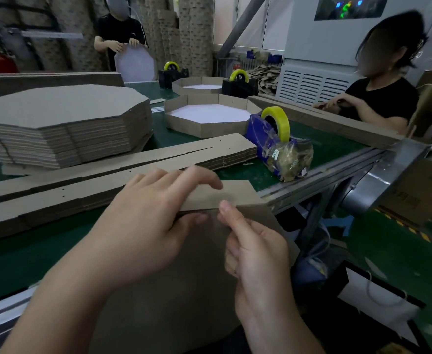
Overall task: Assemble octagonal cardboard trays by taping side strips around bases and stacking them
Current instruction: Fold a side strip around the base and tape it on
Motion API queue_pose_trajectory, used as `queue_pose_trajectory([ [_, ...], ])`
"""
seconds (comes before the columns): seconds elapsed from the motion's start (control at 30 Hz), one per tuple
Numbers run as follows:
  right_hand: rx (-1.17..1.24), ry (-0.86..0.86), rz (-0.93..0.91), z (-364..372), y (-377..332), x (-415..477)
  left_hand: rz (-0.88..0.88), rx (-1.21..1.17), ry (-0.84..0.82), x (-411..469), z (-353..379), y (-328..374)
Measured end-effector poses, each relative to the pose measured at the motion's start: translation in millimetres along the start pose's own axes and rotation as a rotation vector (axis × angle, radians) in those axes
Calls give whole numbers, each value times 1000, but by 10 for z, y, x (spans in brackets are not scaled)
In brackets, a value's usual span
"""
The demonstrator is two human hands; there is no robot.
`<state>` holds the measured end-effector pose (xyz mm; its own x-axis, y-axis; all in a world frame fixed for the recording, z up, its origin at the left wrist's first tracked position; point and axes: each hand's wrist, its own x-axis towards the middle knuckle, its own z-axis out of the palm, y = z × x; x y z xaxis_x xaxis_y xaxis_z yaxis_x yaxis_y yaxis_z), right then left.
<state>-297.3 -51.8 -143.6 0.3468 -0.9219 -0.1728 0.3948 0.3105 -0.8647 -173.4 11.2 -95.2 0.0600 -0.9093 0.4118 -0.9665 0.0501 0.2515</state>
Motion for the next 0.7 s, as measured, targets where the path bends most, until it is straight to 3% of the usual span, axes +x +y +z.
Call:
queue_pose_trajectory([
  [0.17,-102,-144,30,-95,-39,-44,-9,-13,-16,-30,-36,-31],
  [0.37,-149,-224,45,-148,-60,-63,-81,-194,-53,10,-100,-12],
  [0.57,-150,-243,49,-152,-48,-81,-140,41,108,85,-38,161],
  [0.7,-204,-289,102,-216,-83,-44,-135,-6,166,63,27,162],
])
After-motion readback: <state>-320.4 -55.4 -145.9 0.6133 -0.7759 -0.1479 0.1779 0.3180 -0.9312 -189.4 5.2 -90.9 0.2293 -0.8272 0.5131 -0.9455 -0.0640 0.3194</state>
